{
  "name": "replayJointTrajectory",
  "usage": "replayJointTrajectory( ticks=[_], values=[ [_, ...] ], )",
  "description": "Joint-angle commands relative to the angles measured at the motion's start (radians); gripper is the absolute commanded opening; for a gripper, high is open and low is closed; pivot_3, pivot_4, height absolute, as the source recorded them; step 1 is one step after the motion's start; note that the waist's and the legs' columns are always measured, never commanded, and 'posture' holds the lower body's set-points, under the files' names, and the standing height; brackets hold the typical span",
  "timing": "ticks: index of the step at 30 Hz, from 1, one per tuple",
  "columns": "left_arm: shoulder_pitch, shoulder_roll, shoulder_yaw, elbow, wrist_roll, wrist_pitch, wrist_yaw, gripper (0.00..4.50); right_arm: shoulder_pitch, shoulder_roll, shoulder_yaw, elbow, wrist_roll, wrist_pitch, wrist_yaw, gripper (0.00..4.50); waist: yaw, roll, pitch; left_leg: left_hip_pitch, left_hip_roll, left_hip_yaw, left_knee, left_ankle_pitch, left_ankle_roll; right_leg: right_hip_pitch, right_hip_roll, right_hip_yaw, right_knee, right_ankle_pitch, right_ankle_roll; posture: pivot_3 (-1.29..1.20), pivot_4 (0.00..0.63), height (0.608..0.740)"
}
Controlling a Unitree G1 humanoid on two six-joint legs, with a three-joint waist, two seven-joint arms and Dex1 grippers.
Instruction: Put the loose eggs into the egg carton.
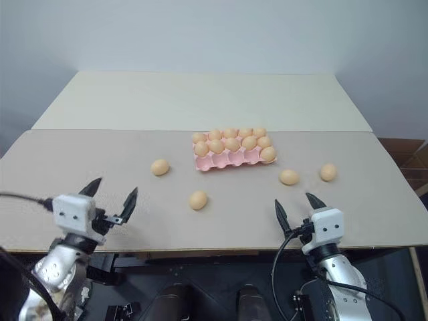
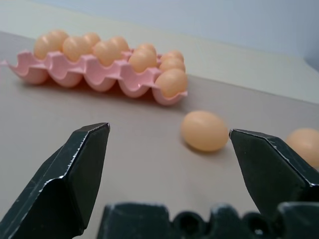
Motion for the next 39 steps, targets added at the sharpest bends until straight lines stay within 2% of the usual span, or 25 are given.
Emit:
replayJointTrajectory(
  ticks=[1, 7, 16, 33, 39],
  values=[
    [-0.101, 0.059, -0.036, -0.001, -0.084, 0.065, -0.094, 4.45, -0.018, -0.006, -0.044, -0.078, 0.049, 0.052, -0.022, 4.5, 0.0, 0.0, 0.0, 0.0, 0.0, 0.0, 0.0, 0.0, 0.0, 0.0, 0.0, 0.0, 0.0, 0.001, -0.001, 0.0, 0.15, 0.74],
    [-0.23, 0.173, -0.094, 0.024, -0.171, 0.127, -0.261, 4.45, -0.064, -0.027, -0.042, -0.108, 0.041, 0.148, -0.05, 4.5, -0.003, 0.0, 0.0, 0.0, -0.001, 0.001, 0.0, 0.0, 0.0, 0.0, 0.002, 0.0, 0.0, 0.001, 0.001, 0.0, 0.15, 0.74],
    [-0.31, 0.292, -0.123, 0.048, -0.243, 0.178, -0.417, 4.45, -0.122, -0.073, -0.039, -0.196, 0.085, 0.38, -0.062, 4.5, -0.002, 0.0, 0.0, 0.0, -0.001, 0.001, 0.0, 0.0, 0.0, 0.0, 0.002, 0.0, 0.001, 0.001, 0.001, 0.0, 0.15, 0.74],
    [-0.268, 0.288, -0.122, -0.008, -0.261, 0.206, -0.401, 4.45, -0.203, -0.157, -0.1, -0.169, 0.161, 0.465, 0.008, 4.5, -0.002, 0.0, 0.0, 0.0, -0.001, 0.001, 0.0, 0.0, 0.0, 0.0, 0.002, 0.0, 0.0, 0.003, 0.005, 0.0, 0.15, 0.74],
    [-0.267, 0.284, -0.126, -0.007, -0.24, 0.2, -0.379, 4.45, -0.242, -0.235, -0.074, -0.131, 0.164, 0.533, 0.05, 4.5, -0.001, 0.0, 0.0, 0.0, -0.001, 0.001, 0.0, 0.0, 0.0, 0.0, 0.002, 0.0, 0.0, 0.003, 0.005, 0.0, 0.15, 0.74]
  ],
)
